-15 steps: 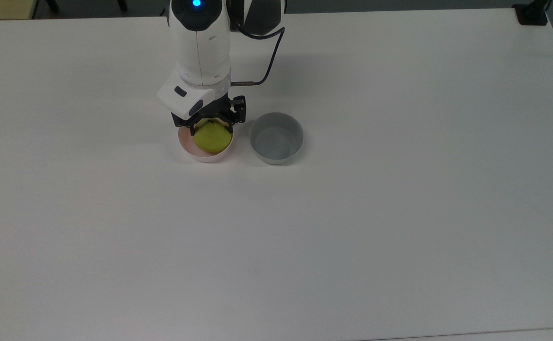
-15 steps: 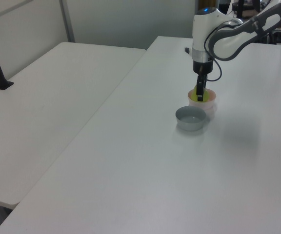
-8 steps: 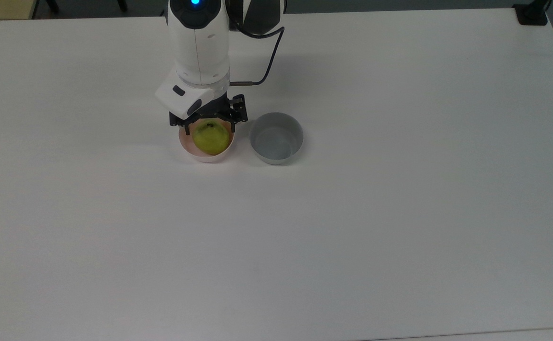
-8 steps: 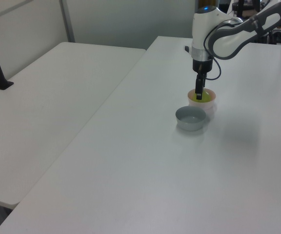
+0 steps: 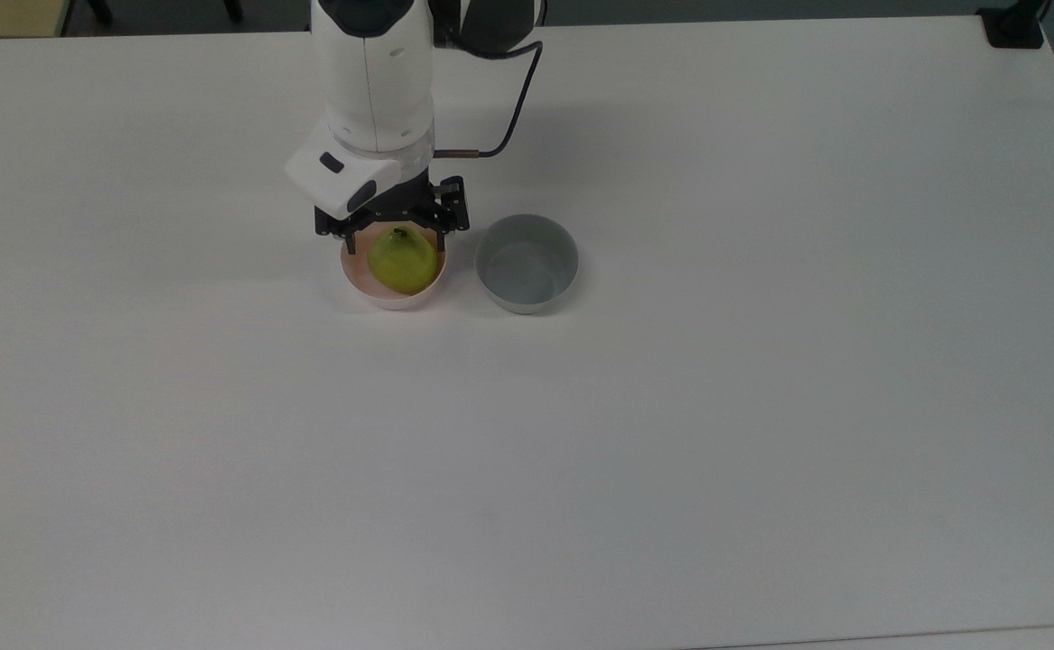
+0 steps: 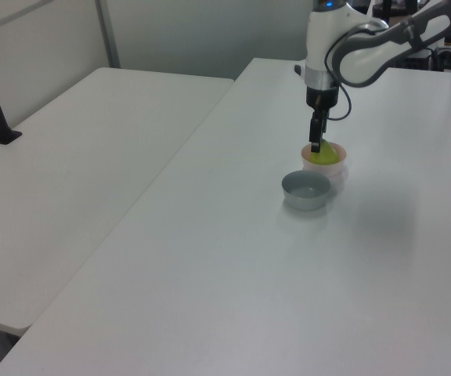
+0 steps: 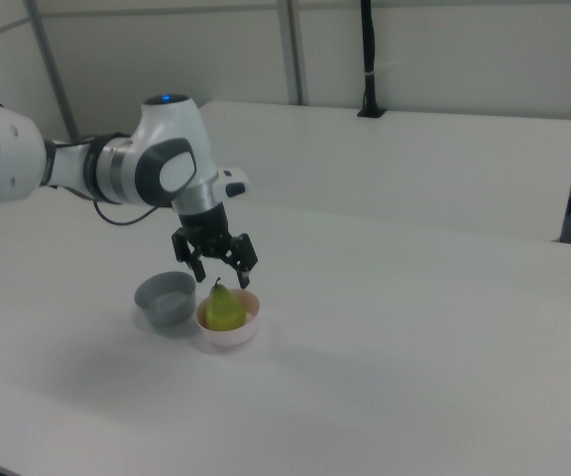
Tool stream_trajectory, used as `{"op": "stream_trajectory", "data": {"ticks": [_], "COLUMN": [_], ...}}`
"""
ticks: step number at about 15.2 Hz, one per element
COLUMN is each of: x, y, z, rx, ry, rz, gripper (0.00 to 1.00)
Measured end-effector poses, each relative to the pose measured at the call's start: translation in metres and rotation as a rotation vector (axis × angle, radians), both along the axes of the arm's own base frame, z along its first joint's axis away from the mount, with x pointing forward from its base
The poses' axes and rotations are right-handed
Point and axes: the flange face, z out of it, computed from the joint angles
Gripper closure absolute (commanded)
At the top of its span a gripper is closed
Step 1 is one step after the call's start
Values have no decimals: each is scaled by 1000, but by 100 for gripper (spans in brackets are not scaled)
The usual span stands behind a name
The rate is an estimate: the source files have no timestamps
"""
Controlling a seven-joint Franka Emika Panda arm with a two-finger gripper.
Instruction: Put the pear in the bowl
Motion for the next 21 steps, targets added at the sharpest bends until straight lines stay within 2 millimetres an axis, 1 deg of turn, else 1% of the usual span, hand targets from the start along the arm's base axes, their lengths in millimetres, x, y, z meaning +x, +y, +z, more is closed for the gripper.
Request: {"op": "stream_trajectory", "data": {"ticks": [3, 5, 8, 12, 14, 17, 19, 21], "x": [4, 0, -16, -43, -54, -67, -70, -70], "y": [3, 17, 47, 73, 74, 63, 55, 54], "z": [37, 65, 111, 169, 188, 215, 223, 223], "rx": [-3, -4, -8, -11, -13, -12, -11, -11], "ry": [4, 5, 20, 25, 35, 35, 27, 27], "rz": [-27, -25, -28, -11, -14, -36, -50, -52], "gripper": [0, 0, 0, 0, 0, 0, 0, 0]}}
